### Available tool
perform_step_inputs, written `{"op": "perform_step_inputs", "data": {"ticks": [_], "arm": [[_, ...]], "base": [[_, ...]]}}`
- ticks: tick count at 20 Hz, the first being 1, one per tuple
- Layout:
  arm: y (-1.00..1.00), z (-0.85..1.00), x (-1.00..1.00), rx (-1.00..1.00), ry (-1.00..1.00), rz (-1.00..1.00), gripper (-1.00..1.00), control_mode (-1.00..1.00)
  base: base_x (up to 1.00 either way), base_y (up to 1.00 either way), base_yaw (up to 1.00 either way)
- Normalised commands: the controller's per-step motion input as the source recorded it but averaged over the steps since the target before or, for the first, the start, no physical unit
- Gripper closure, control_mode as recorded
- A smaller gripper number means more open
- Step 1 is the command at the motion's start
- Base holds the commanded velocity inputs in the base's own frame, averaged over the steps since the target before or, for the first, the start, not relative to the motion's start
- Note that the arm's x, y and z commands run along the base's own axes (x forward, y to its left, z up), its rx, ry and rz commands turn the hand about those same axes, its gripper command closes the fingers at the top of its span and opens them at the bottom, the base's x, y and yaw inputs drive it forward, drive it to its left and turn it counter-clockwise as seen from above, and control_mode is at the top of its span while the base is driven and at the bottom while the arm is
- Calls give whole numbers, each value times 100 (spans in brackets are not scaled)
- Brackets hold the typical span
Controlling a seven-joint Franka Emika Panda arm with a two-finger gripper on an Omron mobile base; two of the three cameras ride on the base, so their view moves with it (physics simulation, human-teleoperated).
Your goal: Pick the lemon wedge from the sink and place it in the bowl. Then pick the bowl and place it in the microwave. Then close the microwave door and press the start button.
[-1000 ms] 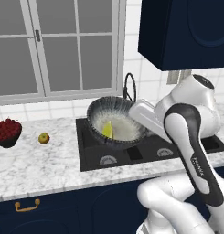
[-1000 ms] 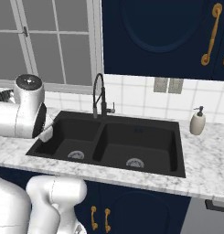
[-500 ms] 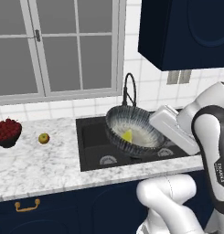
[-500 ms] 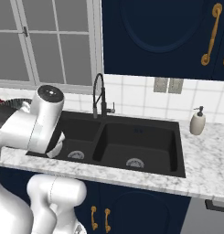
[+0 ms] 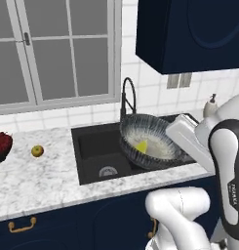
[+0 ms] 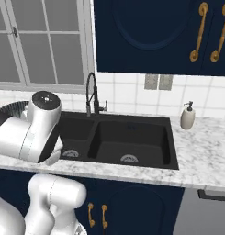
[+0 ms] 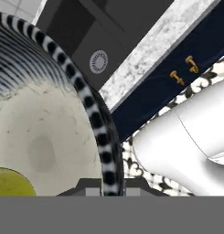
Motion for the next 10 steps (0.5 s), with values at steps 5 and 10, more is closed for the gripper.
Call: {"op": "perform_step_inputs", "data": {"ticks": [5, 10], "arm": [[0, 0, 0, 0, 0, 0, 100, 100], [0, 0, 0, 0, 0, 0, 100, 100]], "base": [[-26, -7, -52], [-35, -31, -61]]}}
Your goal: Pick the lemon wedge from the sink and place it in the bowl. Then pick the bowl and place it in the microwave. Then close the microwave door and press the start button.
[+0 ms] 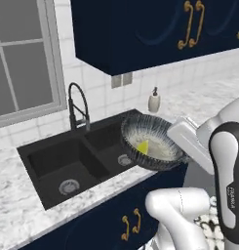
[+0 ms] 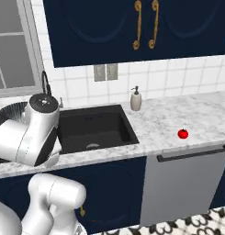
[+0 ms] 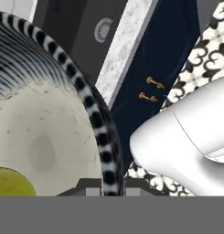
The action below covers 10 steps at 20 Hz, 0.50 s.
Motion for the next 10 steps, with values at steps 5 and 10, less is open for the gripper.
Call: {"op": "perform_step_inputs", "data": {"ticks": [5, 10], "arm": [[0, 0, 0, 0, 0, 0, 100, 100], [0, 0, 0, 0, 0, 0, 100, 100]], "base": [[-31, -40, -68], [-3, -37, -79]]}}
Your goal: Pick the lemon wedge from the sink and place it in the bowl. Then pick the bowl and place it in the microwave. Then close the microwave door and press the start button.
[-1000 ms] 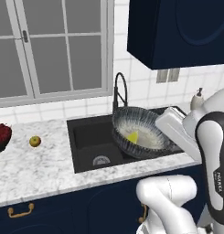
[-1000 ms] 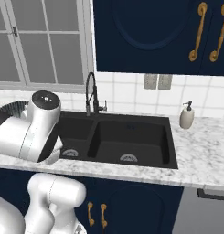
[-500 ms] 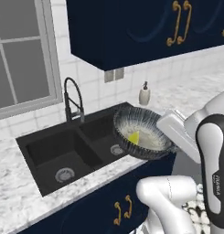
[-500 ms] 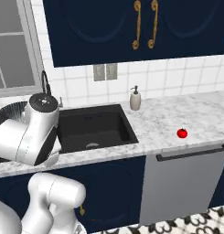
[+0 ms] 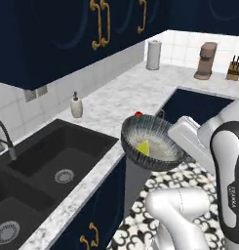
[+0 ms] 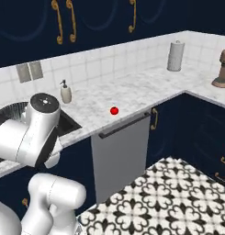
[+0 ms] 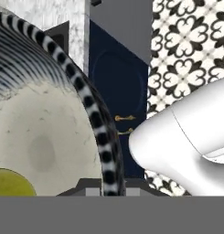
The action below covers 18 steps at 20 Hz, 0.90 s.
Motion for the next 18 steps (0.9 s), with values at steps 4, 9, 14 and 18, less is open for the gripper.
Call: {"op": "perform_step_inputs", "data": {"ticks": [4, 9, 14, 18], "arm": [[0, 0, 0, 0, 0, 0, 100, 100], [0, 0, 0, 0, 0, 0, 100, 100], [0, 0, 0, 0, 0, 0, 100, 100], [0, 0, 0, 0, 0, 0, 100, 100]], "base": [[0, -49, -78], [4, -67, -71], [9, -81, -61], [6, -91, -52]]}}
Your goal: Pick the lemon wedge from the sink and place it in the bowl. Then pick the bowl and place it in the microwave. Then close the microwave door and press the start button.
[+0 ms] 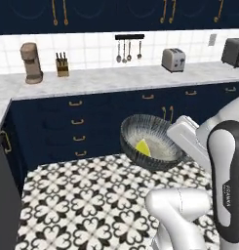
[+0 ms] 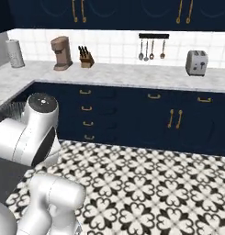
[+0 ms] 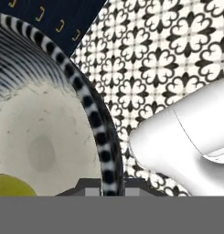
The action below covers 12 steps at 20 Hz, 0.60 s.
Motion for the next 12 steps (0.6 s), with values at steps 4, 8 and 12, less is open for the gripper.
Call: {"op": "perform_step_inputs", "data": {"ticks": [4, 8, 12], "arm": [[0, 0, 0, 0, 0, 0, 100, 100], [0, 0, 0, 0, 0, 0, 100, 100], [0, 0, 0, 0, 0, 0, 100, 100]], "base": [[3, -94, -49], [17, -76, -54], [32, -69, -56]]}}
